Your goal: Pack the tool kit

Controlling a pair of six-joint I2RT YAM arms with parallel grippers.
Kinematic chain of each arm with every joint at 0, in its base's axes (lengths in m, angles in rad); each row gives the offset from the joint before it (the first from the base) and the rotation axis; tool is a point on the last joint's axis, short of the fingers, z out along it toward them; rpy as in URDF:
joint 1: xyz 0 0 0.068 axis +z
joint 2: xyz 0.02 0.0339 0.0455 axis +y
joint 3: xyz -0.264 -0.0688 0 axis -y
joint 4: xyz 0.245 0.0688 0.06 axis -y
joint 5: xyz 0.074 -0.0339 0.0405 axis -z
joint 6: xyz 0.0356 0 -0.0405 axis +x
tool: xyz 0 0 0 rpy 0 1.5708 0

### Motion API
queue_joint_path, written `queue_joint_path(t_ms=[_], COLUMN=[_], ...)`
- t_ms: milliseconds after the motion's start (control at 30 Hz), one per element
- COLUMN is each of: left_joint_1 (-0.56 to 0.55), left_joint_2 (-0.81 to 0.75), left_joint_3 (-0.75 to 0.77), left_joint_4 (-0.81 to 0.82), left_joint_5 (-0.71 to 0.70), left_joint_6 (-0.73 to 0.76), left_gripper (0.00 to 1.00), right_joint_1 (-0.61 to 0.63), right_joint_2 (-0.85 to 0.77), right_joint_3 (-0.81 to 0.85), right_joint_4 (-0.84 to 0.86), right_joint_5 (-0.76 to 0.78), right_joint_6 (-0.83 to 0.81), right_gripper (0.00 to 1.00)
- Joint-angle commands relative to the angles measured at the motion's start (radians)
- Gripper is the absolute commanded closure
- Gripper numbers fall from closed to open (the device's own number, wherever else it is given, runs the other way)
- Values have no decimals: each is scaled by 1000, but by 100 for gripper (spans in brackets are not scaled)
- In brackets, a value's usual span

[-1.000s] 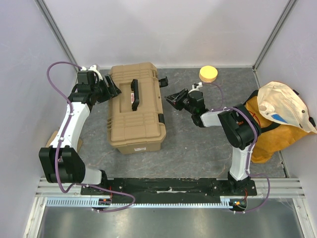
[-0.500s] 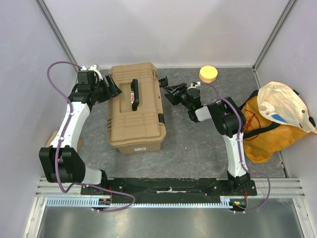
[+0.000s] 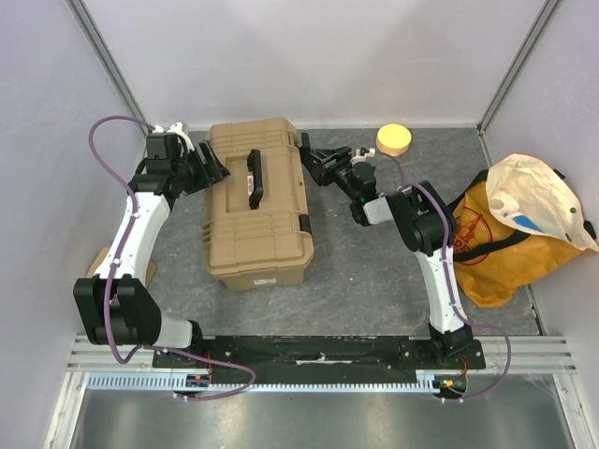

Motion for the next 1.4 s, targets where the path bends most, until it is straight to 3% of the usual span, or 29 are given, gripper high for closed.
queue_joint_path(t_ms=[0, 300, 700, 1033, 1367], left_joint_1=[-6, -9, -11, -11, -12], left_joint_2=[11, 9, 11, 11, 1], left_joint_3=[12, 12, 10, 9, 12], left_joint_4=[4, 1, 1, 1, 1], left_joint_5=[24, 17, 14, 14, 13], left_joint_6=[-1, 1, 4, 1, 5], left_gripper=[22, 22, 23, 23, 23], right_joint_1=[6, 10, 10, 17, 46], right_joint_2=[2, -7, -70, -67, -127], right_joint_3=[24, 35, 58, 119, 157], right_joint_4=[112, 140, -39, -89, -358], right_joint_5=[-7, -24, -63, -109, -79], right_joint_6=[54, 9, -228, -308, -576], right_gripper=[35, 33, 21, 20, 19])
